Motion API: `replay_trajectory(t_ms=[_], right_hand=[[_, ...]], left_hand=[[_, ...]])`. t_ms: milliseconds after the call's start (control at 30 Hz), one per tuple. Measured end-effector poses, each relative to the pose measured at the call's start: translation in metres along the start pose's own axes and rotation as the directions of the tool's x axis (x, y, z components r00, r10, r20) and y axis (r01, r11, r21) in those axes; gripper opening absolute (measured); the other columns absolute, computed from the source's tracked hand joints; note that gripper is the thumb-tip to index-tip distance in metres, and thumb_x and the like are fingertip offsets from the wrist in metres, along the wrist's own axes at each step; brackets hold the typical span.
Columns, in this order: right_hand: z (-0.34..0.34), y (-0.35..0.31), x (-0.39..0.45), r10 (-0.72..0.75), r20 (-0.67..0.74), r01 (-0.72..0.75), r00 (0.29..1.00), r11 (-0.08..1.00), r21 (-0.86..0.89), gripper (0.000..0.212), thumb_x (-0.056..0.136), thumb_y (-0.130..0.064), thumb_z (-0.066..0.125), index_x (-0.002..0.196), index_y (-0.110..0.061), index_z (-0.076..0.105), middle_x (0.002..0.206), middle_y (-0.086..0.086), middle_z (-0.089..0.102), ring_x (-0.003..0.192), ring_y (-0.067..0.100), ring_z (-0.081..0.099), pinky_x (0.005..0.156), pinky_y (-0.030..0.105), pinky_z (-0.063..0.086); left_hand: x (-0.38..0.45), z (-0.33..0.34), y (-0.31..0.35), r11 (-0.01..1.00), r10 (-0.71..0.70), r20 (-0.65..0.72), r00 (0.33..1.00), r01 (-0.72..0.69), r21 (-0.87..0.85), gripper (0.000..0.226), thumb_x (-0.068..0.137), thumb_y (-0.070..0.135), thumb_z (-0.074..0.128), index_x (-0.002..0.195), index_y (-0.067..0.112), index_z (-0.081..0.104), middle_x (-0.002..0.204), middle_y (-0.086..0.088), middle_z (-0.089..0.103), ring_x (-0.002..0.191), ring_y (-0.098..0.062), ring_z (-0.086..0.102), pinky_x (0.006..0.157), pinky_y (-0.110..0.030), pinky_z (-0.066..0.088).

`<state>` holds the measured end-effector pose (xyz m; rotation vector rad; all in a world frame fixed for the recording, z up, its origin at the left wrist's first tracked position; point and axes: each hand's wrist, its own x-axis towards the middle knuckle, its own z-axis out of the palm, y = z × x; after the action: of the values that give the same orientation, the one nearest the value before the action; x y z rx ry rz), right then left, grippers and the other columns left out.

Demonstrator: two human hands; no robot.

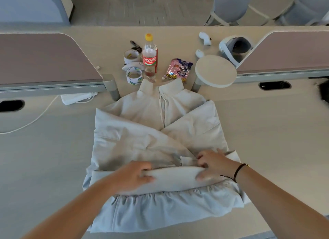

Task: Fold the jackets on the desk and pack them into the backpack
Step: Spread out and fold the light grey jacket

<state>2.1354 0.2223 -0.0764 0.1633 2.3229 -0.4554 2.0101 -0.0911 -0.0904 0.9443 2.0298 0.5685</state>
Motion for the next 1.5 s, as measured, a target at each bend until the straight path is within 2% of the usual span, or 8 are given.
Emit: replay_trajectory(t_ms=[233, 400, 567, 767, 933, 1300, 1400, 1500], right_hand=[[-0.013, -0.002, 0.02, -0.06, -0.217, 0.11, 0.974, 0.968, 0.226, 0.048, 0.079, -0.052, 0.076, 0.068, -0.024, 0.038, 0.065, -0.009, 0.044, 0.061, 0.01, 0.039, 0.06, 0.03, 0.03], [-0.008, 0.015, 0.012, -0.06, -0.044, 0.065, 0.997, 0.991, 0.114, 0.054, 0.063, -0.062, 0.081, 0.096, -0.031, 0.051, 0.089, -0.017, 0.053, 0.082, 0.009, 0.05, 0.063, 0.022, 0.036], [-0.013, 0.026, -0.003, -0.222, -0.009, 0.22, 0.975, 0.973, -0.075, 0.038, 0.083, -0.053, 0.063, 0.071, -0.03, 0.035, 0.072, -0.01, 0.044, 0.076, 0.017, 0.044, 0.069, 0.031, 0.036], [-0.042, 0.017, -0.043, -0.374, -0.052, 0.374, 0.926, 0.928, -0.011, 0.034, 0.104, -0.035, 0.045, 0.078, -0.055, 0.039, 0.071, -0.007, 0.047, 0.071, 0.015, 0.048, 0.063, 0.021, 0.034], [-0.111, -0.004, -0.043, -0.422, -0.088, 0.422, 0.902, 0.907, -0.022, 0.019, 0.105, -0.027, 0.046, 0.092, -0.026, 0.059, 0.072, -0.003, 0.057, 0.069, 0.012, 0.053, 0.069, 0.028, 0.041], [-0.246, -0.011, 0.109, -0.268, -0.632, -0.014, 0.727, 0.915, -0.404, 0.044, 0.1, -0.023, 0.047, 0.139, -0.043, 0.049, 0.119, -0.004, 0.063, 0.112, 0.025, 0.057, 0.085, 0.037, 0.041], [-0.184, -0.01, 0.14, -0.108, -0.738, -0.135, 0.666, 0.956, -0.262, 0.048, 0.084, -0.024, 0.066, 0.131, -0.026, 0.058, 0.124, 0.005, 0.056, 0.117, 0.03, 0.049, 0.096, 0.047, 0.038], [-0.117, -0.016, 0.136, -0.079, -0.769, -0.04, 0.635, 0.99, -0.134, 0.042, 0.091, -0.048, 0.057, 0.124, -0.024, 0.063, 0.13, 0.006, 0.057, 0.124, 0.029, 0.051, 0.109, 0.053, 0.035]], left_hand=[[0.015, -0.01, 0.002, 0.964, -0.174, -0.088, 0.981, 0.188, 0.189, 0.032, 0.089, 0.061, 0.058, 0.096, 0.035, 0.04, 0.091, 0.01, 0.061, 0.082, -0.015, 0.061, 0.073, -0.034, 0.05], [-0.003, -0.013, 0.008, 0.912, -0.329, 0.045, 0.943, 0.304, 0.275, 0.042, 0.076, 0.07, 0.064, 0.099, 0.036, 0.054, 0.102, 0.013, 0.065, 0.093, -0.012, 0.062, 0.081, -0.032, 0.052], [-0.018, -0.025, 0.032, 0.889, -0.289, 0.015, 0.957, 0.263, 0.374, 0.034, 0.087, 0.053, 0.061, 0.069, 0.03, 0.043, 0.07, 0.015, 0.051, 0.066, -0.004, 0.048, 0.058, -0.025, 0.036], [-0.042, -0.049, 0.047, 0.905, -0.19, -0.061, 0.98, 0.199, 0.376, 0.032, 0.098, 0.054, 0.05, 0.115, 0.03, 0.063, 0.099, 0.019, 0.059, 0.101, -0.006, 0.058, 0.087, -0.025, 0.045], [-0.038, -0.114, 0.069, 0.873, -0.113, -0.156, 0.981, 0.173, 0.455, 0.027, 0.099, 0.054, 0.048, 0.118, 0.039, 0.059, 0.104, 0.013, 0.065, 0.1, -0.01, 0.059, 0.084, -0.026, 0.043], [0.123, -0.235, 0.027, 0.629, -0.132, -0.619, 0.774, 0.548, 0.551, 0.036, 0.097, 0.021, 0.048, 0.127, 0.037, 0.059, 0.132, 0.006, 0.059, 0.122, -0.022, 0.051, 0.097, -0.038, 0.039], [0.153, -0.176, 0.012, 0.781, -0.11, -0.734, 0.67, 0.516, 0.353, 0.048, 0.089, 0.02, 0.055, 0.135, 0.034, 0.053, 0.153, -0.001, 0.044, 0.136, -0.029, 0.039, 0.11, -0.043, 0.032], [0.149, -0.105, 0.002, 0.859, -0.062, -0.66, 0.749, 0.377, 0.347, 0.047, 0.095, 0.045, 0.042, 0.138, 0.029, 0.051, 0.156, -0.007, 0.041, 0.138, -0.032, 0.04, 0.115, -0.046, 0.027]])
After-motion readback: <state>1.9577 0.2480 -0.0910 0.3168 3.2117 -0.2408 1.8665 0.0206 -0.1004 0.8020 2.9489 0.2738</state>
